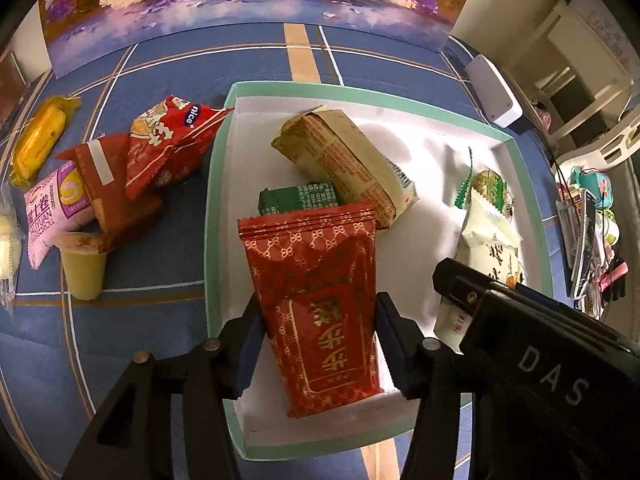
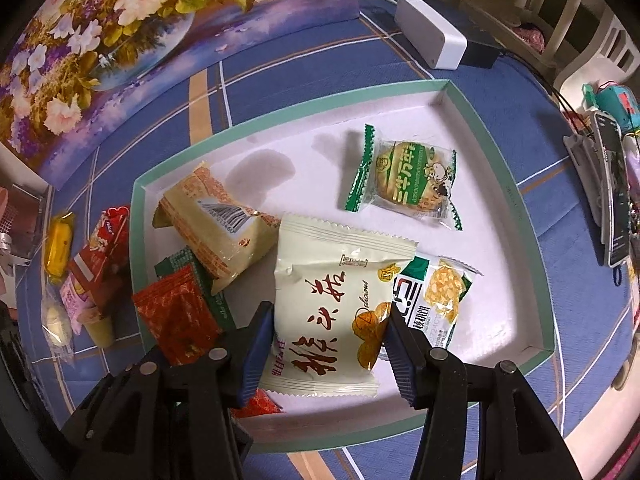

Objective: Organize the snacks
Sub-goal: 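Carry both packs over the white tray and open both grippers, then withdraw both grippers from the tray back toward the snack pile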

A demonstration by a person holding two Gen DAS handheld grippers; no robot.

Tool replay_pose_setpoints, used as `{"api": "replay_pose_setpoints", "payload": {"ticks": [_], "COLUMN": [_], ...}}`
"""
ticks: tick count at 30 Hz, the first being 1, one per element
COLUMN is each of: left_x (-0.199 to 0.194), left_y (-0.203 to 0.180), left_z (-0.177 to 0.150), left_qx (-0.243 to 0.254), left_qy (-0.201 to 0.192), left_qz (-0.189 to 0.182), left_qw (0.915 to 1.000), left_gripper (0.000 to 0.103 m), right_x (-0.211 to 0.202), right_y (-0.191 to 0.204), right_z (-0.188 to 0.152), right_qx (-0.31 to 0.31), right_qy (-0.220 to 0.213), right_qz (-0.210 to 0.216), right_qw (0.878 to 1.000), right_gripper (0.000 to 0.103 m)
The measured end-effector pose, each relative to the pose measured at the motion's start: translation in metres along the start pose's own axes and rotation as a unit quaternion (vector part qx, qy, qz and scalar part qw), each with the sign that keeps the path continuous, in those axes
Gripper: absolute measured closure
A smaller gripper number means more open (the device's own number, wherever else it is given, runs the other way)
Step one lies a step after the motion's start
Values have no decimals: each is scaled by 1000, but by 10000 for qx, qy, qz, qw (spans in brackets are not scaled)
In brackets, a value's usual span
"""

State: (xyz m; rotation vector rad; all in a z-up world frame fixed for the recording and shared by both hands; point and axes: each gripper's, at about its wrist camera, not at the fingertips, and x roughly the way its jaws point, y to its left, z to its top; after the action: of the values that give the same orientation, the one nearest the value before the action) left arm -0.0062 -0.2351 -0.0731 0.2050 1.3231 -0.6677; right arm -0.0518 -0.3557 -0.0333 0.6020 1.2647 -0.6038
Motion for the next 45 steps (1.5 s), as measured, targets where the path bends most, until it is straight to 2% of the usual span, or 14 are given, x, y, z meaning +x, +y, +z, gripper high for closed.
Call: {"api": "replay_pose_setpoints", "payload": {"ticks": [3, 5, 6, 17, 26, 31, 35, 41, 45], "left_x": [-5, -9, -12, -36, -39, -44, -53, -73, -83], "left_y": [-1, -3, -3, -4, 10, 33, 60, 101, 119], "left_z": [1, 2, 2, 6, 7, 12, 17, 19, 19], "left_qx": [24, 21, 14, 34, -142, -451, -849, -1460, -1672], "left_qy": [-34, -71, -92, -287, -276, -390, -530, -855, -987], "left_qz": [3, -10, -31, 13, 106, 464, 571, 798, 905], "left_qw": [10000, 10000, 10000, 9996, 9995, 9971, 9933, 9823, 9768], "left_gripper": [43, 35, 35, 32, 32, 32, 32, 33, 33], "right_x": [-3, -7, -10, -36, -36, -34, -31, -32, -34], "right_y": [1, 2, 2, -3, -4, -5, -3, 8, 19], "right_z": [0, 1, 1, 5, 3, 4, 3, 1, -1], "right_qx": [-27, -41, -47, 24, 49, 77, 41, -123, -273], "right_qy": [-42, -94, -129, -456, -443, -416, -377, -392, -421], "right_qz": [10, -1, -13, 64, 59, 54, 27, -6, -35], "right_qw": [10000, 9999, 9999, 9989, 9990, 9991, 9993, 9992, 9987], "right_gripper": [45, 45, 45, 44, 45, 45, 45, 45, 45]}}
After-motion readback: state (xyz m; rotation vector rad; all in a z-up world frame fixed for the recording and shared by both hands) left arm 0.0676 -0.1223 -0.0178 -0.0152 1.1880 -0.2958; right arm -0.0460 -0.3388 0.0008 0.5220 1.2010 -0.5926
